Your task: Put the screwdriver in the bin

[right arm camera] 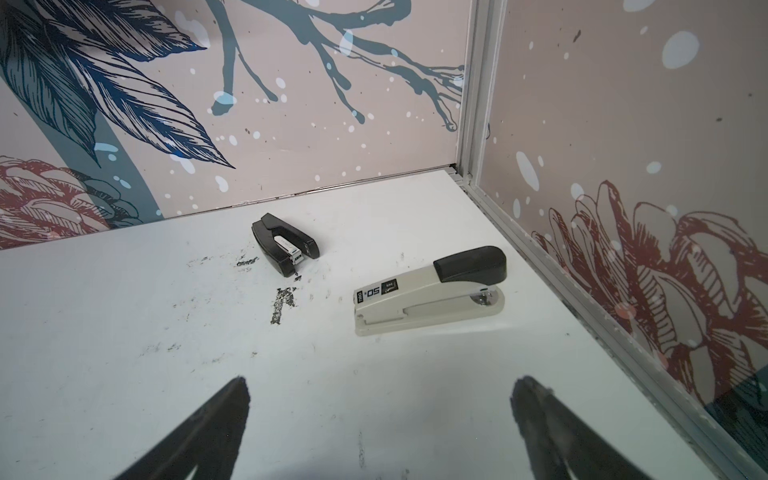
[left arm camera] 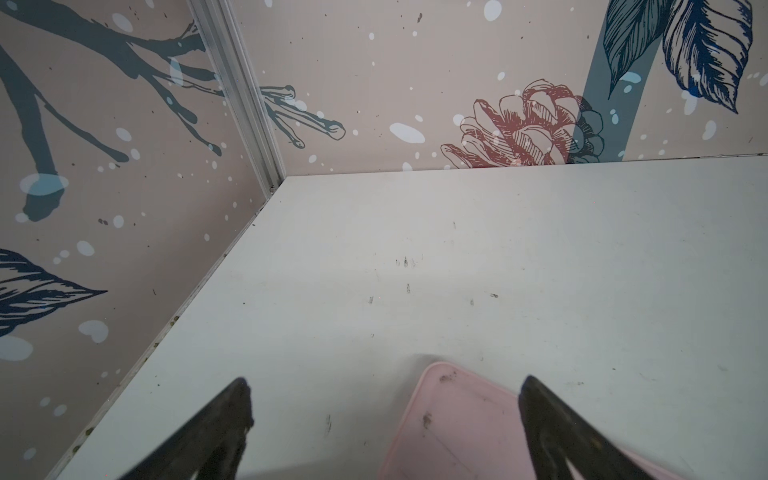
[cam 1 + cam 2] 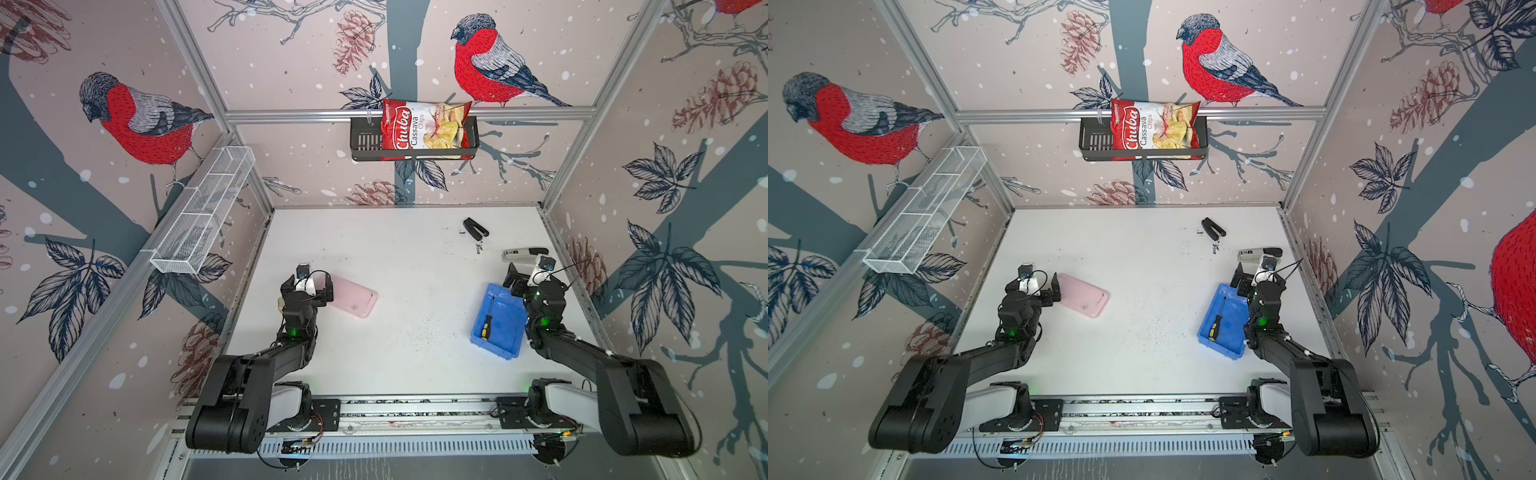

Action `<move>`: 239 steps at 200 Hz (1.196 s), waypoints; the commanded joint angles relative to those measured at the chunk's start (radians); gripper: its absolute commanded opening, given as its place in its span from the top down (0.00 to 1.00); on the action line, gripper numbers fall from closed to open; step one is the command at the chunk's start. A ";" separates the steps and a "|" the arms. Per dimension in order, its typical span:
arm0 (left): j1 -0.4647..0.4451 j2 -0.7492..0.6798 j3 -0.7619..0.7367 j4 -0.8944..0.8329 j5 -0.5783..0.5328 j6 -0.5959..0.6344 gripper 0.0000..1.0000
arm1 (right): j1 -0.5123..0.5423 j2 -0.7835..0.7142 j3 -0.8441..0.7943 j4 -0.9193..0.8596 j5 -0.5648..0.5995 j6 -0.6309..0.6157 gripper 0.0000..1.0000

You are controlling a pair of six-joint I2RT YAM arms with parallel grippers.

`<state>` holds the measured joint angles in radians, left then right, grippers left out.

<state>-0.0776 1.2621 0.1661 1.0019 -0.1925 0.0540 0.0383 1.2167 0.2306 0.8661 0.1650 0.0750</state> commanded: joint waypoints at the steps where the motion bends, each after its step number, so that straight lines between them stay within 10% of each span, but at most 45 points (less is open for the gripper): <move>1: 0.005 0.037 -0.008 0.171 -0.012 0.014 0.01 | -0.022 0.032 -0.016 0.154 -0.064 0.006 0.00; 239: 0.035 0.295 0.068 0.304 0.013 -0.054 0.01 | -0.038 0.279 0.014 0.307 -0.087 -0.003 0.00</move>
<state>-0.0471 1.5558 0.2352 1.2308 -0.1654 0.0051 -0.0006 1.4952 0.2428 1.1294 0.0704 0.0753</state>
